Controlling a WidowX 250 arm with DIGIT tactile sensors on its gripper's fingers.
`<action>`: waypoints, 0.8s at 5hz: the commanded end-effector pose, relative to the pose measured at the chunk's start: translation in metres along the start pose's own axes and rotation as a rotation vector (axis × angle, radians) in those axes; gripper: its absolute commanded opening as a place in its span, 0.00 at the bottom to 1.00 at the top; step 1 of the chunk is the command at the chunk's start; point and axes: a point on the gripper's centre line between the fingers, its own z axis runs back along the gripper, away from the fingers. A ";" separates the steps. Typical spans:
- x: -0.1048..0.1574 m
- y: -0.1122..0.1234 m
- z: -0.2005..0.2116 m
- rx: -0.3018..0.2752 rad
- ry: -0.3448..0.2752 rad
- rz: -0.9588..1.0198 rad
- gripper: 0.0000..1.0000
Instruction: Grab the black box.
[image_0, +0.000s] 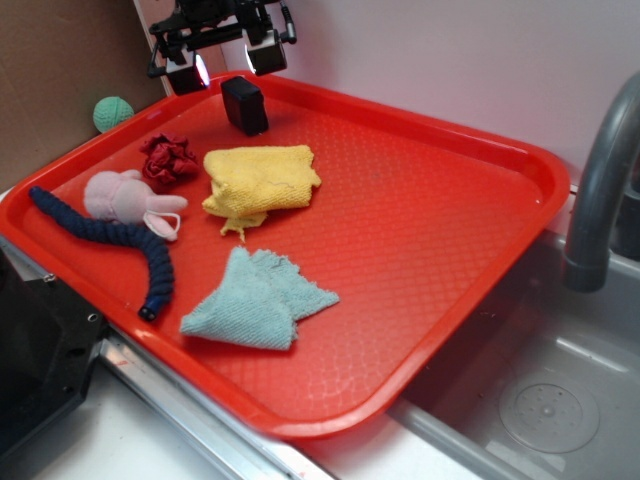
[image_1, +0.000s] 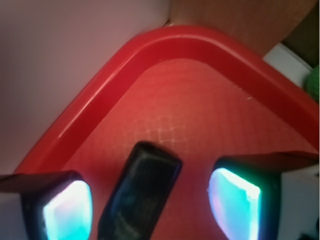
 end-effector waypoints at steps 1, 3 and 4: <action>0.010 -0.004 -0.010 -0.011 -0.003 -0.012 1.00; 0.009 -0.010 -0.019 -0.027 0.061 -0.034 0.65; 0.002 -0.007 -0.008 -0.076 0.124 -0.045 0.00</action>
